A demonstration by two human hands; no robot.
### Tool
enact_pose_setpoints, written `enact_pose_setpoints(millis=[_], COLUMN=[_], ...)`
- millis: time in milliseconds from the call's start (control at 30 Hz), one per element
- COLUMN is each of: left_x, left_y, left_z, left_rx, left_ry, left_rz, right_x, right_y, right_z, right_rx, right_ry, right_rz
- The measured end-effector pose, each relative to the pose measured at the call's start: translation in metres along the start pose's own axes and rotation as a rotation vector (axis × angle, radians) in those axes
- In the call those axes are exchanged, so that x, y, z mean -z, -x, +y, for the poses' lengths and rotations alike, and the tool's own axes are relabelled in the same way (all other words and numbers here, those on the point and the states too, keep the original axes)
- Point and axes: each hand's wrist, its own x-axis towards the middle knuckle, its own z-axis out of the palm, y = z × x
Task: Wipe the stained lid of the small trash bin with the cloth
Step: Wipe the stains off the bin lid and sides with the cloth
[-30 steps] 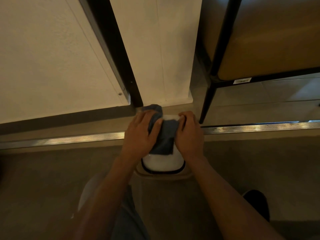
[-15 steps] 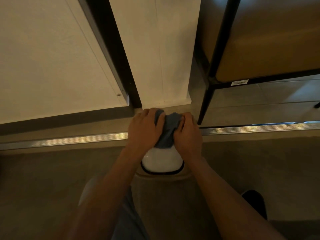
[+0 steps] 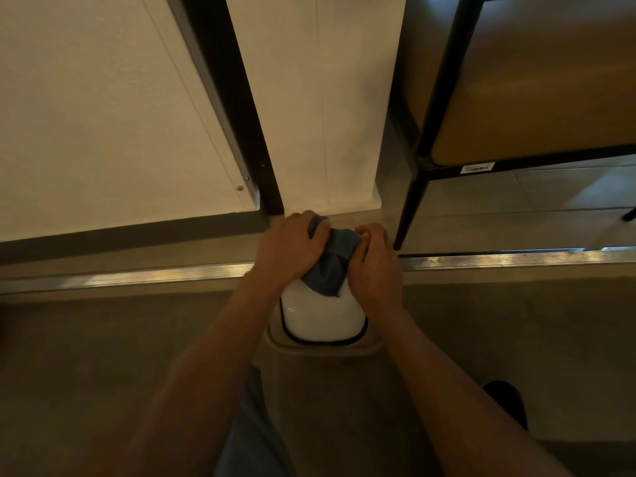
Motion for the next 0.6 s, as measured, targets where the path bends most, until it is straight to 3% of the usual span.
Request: enact_pose_setpoints(millis=[67, 167, 300, 400, 500, 600], left_x=[-0.001, 0.001, 0.014, 0.018, 0.01, -0.001], left_y=[0.021, 0.051, 0.051, 0.016, -0.02, -0.015], left_z=[0.005, -0.023, -0.048, -0.039, -0.025, -0.002], left_rx=[-0.133, -0.288, -0.189, 0.015, 0.193, 0.144], left_ry=[-0.078, 0.009, 0.302, 0.366, 0.167, -0.052], left_rz=[0.111, 0.109, 0.052, -0.021, -0.175, -0.096], right_x=[0.001, 0.0, -0.002, -0.002, -0.003, -0.002], right_y=[0.001, 0.001, -0.002, -0.002, -0.001, 0.0], right_z=[0.0, 0.001, 0.001, 0.003, 0.002, -0.001], right_rx=[0.005, 0.015, 0.037, 0.031, 0.016, 0.029], right_ry=[-0.04, -0.066, -0.046, -0.01, -0.001, -0.028], right_rz=[0.008, 0.015, 0.0, -0.009, 0.005, -0.004])
